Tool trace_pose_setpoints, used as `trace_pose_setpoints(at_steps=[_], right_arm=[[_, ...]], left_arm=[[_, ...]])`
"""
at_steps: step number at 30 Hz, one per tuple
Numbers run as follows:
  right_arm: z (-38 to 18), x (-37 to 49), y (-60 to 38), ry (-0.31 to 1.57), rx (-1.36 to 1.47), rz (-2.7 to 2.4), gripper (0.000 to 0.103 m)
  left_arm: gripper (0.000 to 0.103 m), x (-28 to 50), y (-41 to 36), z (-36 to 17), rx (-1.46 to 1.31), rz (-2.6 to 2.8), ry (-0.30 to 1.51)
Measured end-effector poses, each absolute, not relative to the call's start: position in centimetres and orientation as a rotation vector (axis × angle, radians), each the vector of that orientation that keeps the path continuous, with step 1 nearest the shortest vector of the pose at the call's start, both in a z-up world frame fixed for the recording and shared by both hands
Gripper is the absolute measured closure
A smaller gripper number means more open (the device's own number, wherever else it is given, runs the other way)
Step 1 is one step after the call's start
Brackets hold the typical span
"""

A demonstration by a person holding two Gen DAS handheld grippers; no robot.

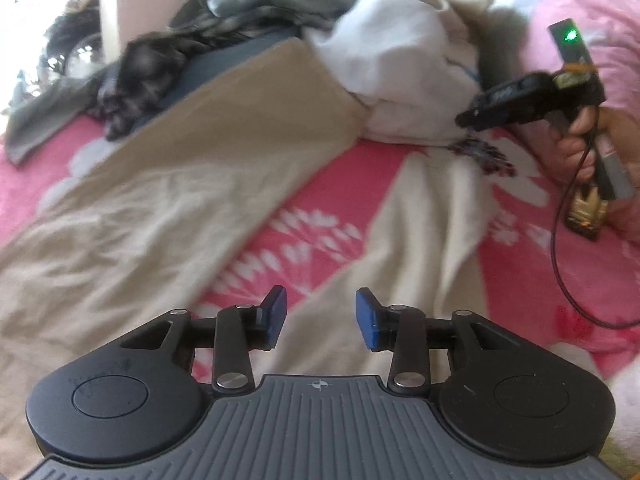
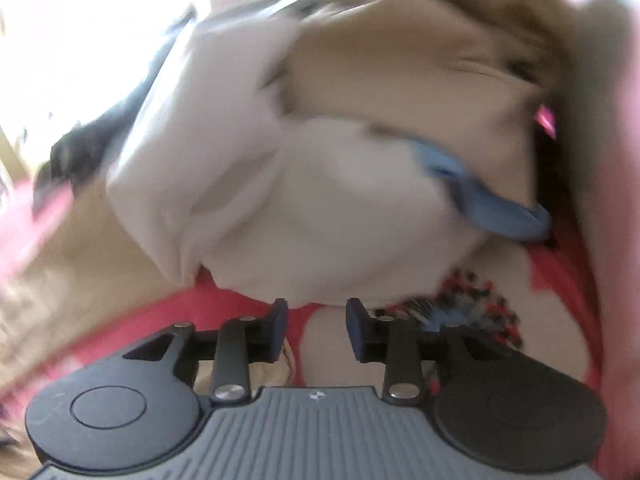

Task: Fold clothes

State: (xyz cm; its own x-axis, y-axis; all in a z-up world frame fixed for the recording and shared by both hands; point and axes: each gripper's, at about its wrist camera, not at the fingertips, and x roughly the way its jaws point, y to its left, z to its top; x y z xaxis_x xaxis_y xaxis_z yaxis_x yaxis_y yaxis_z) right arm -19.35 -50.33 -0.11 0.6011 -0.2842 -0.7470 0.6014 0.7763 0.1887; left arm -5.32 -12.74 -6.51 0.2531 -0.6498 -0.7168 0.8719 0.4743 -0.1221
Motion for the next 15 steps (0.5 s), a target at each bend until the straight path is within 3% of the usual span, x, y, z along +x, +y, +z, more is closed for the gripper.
trace_pose_setpoints(at_steps=[8, 15], right_arm=[[-6.4, -26.4, -50.8, 0.879, 1.255, -0.512, 0.062], [-8.7, -25.1, -51.0, 0.802, 1.361, -0.504, 0.061]], left_arm=[[0.065, -7.1, -12.7, -7.0, 0.321, -1.089, 0.829], [0.065, -8.6, -12.4, -7.3, 0.335, -1.101, 0.857]])
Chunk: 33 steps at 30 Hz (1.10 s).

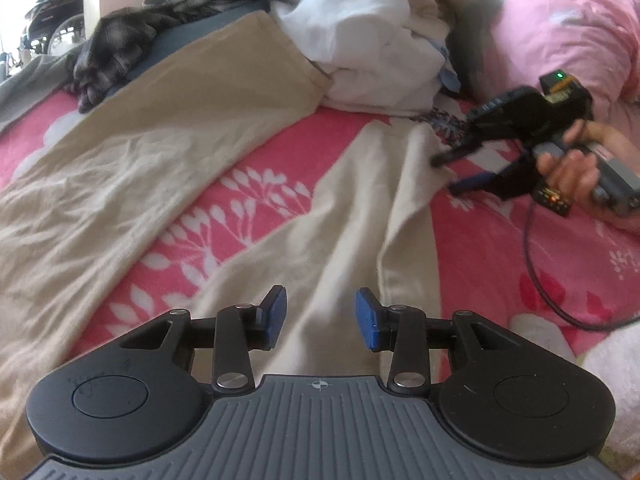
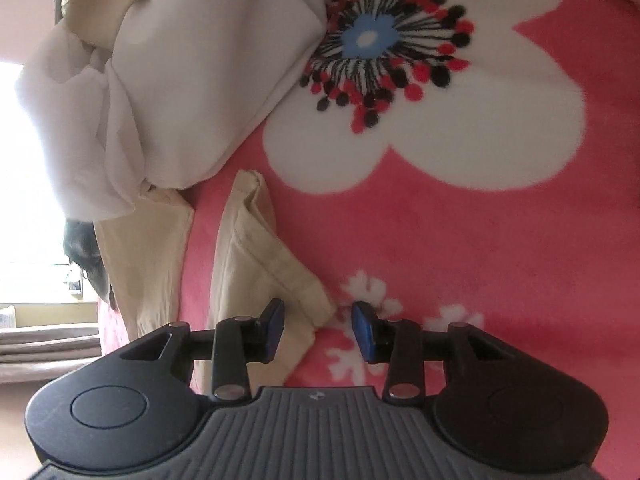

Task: Fold clothes

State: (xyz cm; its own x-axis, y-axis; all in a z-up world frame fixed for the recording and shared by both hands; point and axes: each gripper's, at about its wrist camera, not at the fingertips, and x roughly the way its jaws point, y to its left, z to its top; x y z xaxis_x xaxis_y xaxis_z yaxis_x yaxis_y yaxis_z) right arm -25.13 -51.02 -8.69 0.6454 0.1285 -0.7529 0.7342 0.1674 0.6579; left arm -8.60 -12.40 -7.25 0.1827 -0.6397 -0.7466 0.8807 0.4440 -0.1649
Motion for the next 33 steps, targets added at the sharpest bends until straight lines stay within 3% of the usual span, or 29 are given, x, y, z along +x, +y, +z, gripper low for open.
trace_pose_setpoints(at_steps=[7, 16, 18, 20, 33], right_arm=[[-8.7, -25.5, -50.3, 0.735, 1.389, -0.524, 0.068], [-9.6, -24.6, -50.2, 0.710, 1.455, -0.493, 0.067], [-9.6, -24.1, -50.2, 0.696, 1.437, -0.498, 0.073], [-8.9, -23.6, -49.9, 0.700, 1.366, -0.504, 0.088], [-3.6, -23.0, -50.2, 0.693, 1.099, -0.528, 0.095]], left_arm=[[0.064, -10.3, -13.0, -8.2, 0.386, -1.114, 0.869], [0.064, -10.5, -13.1, -8.3, 0.395, -1.102, 0.872], [0.064, -10.6, -13.1, -8.3, 0.399, -1.102, 0.874], [0.064, -10.6, -13.0, -8.3, 0.401, -1.101, 0.876], [0.061, -11.4, -12.9, -7.5, 0.391, -1.135, 0.864]])
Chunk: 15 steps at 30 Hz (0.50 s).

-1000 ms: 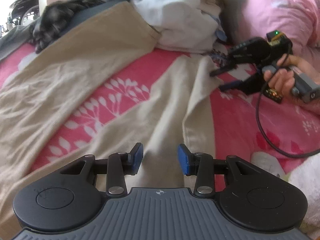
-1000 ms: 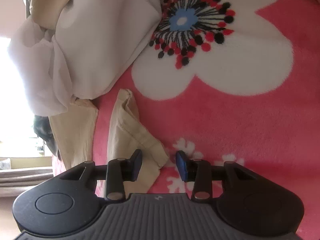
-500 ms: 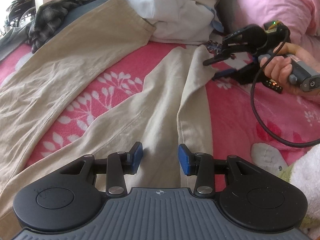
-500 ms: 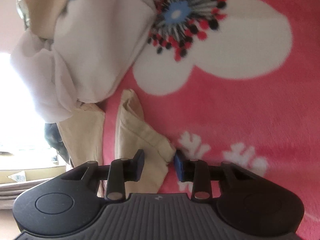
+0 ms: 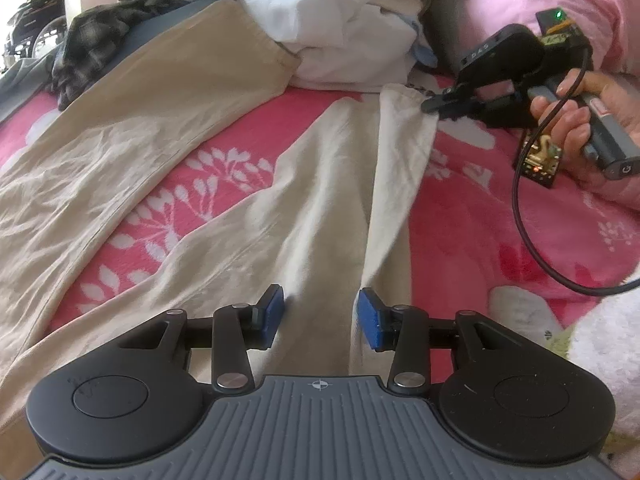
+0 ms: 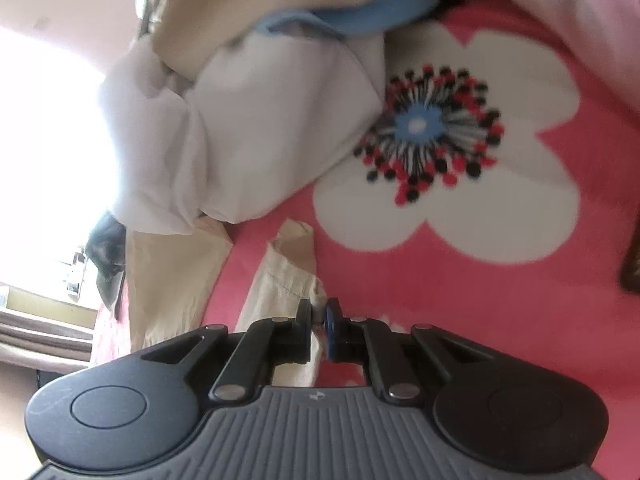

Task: Fold clothes

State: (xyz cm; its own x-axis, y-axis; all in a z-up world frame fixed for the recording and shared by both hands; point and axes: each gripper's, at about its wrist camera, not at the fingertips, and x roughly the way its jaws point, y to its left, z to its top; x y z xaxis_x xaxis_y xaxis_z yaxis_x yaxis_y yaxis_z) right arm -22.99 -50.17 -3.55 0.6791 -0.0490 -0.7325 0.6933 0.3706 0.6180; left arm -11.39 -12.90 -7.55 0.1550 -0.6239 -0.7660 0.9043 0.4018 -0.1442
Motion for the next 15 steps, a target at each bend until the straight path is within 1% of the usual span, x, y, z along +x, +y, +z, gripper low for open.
trace_pose_setpoints(at_steps=[3, 7, 11, 13, 15], right_arm=[[-1.9, -24.4, -50.9, 0.740, 0.992, -0.540, 0.095], [-0.7, -26.2, -50.3, 0.845, 0.776, -0.588, 0.095], [-2.0, -26.3, -48.9, 0.995, 0.606, -0.625, 0.096], [-3.4, -25.7, -48.3, 1.067, 0.526, -0.635, 0.095], [-3.9, -25.4, -47.8, 1.099, 0.446, -0.635, 0.093]], left_arm=[[0.059, -12.0, -12.8, -7.0, 0.391, -1.171, 0.851], [0.059, -12.9, -12.6, -6.9, 0.385, -1.226, 0.886], [0.059, -13.9, -11.9, -7.7, 0.365, -1.267, 0.976], [0.059, -14.2, -11.1, -8.1, 0.328, -1.262, 1.049], [0.059, -14.5, -9.9, -8.5, 0.281, -1.213, 1.127]])
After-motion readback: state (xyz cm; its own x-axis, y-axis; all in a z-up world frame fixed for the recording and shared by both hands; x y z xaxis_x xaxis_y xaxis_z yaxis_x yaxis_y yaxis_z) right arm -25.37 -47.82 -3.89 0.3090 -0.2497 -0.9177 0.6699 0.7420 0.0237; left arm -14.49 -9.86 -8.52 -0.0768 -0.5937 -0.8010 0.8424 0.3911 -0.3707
